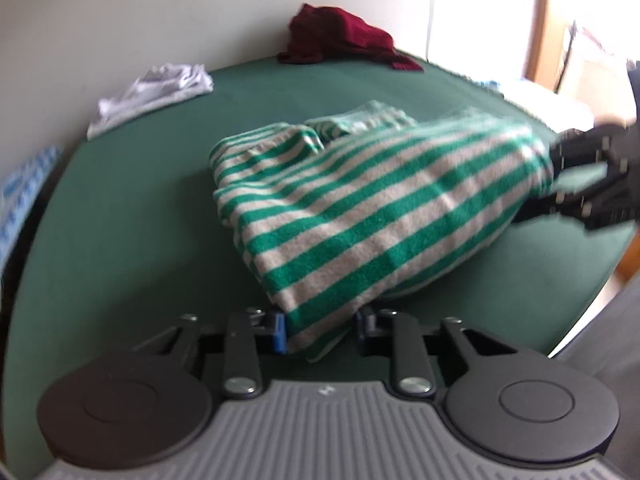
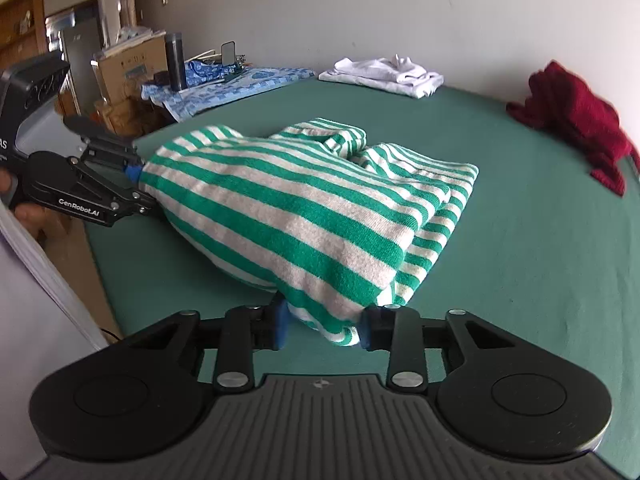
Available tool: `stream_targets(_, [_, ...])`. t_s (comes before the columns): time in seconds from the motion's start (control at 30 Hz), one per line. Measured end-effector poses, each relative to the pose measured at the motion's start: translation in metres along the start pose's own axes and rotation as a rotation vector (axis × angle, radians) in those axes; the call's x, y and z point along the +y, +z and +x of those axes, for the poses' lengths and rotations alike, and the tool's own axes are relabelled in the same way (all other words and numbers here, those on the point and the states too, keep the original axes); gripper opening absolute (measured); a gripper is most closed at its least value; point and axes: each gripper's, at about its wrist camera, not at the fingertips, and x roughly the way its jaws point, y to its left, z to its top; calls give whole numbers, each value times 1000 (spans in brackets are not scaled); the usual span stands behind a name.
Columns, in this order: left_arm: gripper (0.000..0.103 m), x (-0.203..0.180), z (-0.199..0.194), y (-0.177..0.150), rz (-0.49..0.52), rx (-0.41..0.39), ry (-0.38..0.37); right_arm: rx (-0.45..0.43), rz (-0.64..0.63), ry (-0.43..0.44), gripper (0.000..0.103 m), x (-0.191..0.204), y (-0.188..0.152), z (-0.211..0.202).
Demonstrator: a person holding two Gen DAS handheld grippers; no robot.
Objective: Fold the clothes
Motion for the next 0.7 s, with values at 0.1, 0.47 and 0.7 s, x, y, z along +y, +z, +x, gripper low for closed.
stream_targets(0.1, [22,-5,-20,7,-19,35,-48,31,50,54,32,-2,11,-17])
stream_targets(0.47, [27,26,-35,61,-238,148,-215,144,343,185,33,-49,70,-38])
stream_targets(0.7, [55,88,21,97,-416,76,-204,25,604,168,33,-102,89,-4])
